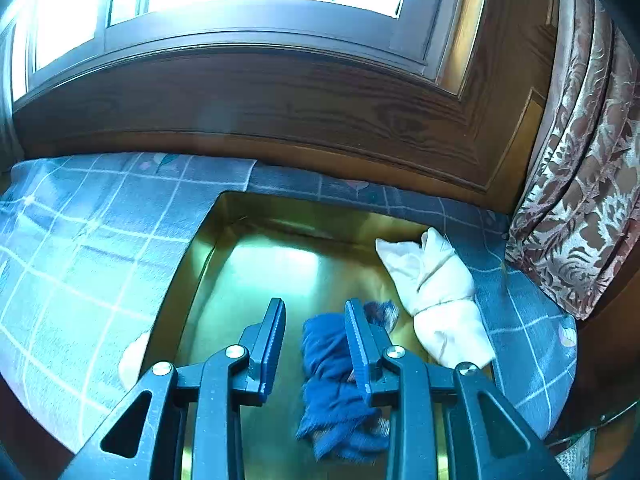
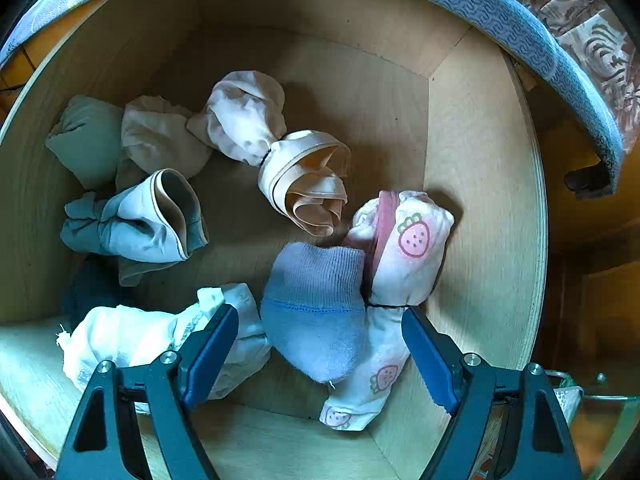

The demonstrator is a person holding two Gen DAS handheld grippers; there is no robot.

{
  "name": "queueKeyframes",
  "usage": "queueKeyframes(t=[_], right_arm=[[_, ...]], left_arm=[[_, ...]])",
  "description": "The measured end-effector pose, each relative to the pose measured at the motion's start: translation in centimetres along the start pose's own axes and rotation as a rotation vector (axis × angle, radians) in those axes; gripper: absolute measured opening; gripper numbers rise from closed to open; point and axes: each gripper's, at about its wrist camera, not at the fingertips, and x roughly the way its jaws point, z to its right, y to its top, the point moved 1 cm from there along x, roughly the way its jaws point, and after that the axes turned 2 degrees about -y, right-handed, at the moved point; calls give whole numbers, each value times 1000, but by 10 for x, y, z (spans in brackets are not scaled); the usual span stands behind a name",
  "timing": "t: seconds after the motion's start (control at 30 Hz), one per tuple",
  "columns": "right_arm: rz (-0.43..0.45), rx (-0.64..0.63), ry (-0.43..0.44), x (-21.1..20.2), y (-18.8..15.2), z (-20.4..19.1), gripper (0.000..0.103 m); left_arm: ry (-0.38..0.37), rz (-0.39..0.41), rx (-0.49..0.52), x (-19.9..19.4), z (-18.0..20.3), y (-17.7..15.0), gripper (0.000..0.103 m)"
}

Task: Organize soft objects
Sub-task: 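Lower the dark blue cloth into the gold box and open the left gripper, then move the left gripper back over the open drawer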

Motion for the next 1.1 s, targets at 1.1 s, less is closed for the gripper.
queueKeyframes(t=[1.1], right_arm=[[2, 91, 85, -6, 10, 10, 89]], left_arm=[[-9, 2, -27, -91, -61, -149, 30]])
